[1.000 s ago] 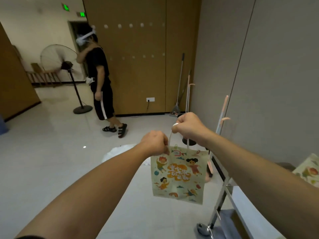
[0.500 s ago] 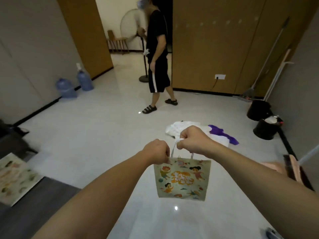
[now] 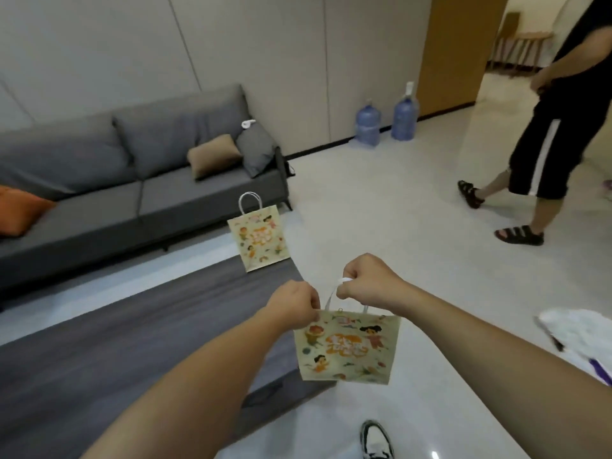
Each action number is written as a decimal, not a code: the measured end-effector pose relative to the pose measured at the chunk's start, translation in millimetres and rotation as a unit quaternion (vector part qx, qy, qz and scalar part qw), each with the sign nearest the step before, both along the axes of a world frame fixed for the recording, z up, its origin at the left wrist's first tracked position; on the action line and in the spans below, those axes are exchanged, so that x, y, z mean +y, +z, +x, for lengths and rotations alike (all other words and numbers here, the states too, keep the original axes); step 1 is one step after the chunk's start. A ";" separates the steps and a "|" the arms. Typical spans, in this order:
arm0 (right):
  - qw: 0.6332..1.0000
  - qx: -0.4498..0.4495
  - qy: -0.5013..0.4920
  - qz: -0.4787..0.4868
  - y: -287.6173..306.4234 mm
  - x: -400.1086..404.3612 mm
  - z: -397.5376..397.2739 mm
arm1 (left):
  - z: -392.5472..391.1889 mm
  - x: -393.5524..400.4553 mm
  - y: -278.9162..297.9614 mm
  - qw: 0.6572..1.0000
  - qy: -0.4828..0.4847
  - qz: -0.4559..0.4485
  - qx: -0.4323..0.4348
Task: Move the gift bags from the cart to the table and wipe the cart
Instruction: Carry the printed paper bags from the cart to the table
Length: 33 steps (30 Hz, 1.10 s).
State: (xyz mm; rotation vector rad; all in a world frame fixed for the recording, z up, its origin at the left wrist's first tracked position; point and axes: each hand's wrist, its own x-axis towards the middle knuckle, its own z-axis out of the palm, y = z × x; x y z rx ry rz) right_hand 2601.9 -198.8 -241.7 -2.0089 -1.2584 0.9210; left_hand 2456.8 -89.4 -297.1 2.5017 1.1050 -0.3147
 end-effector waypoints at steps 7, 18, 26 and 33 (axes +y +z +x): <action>0.992 0.027 0.122 0.018 -2.1 126.1 -1.4 | -29.1 85.6 7.9 0.985 0.165 0.037 0.021; 0.989 0.013 0.150 0.006 -25.9 269.2 7.0 | -24.2 187.1 -20.5 0.967 0.245 0.066 0.032; 0.990 -0.029 0.130 -0.038 -40.1 362.0 -1.5 | -26.7 282.2 -58.5 0.973 0.232 0.018 0.003; 0.991 -0.072 0.097 -0.065 -65.2 427.4 -12.5 | -36.4 347.9 -83.3 0.964 0.257 -0.049 -0.042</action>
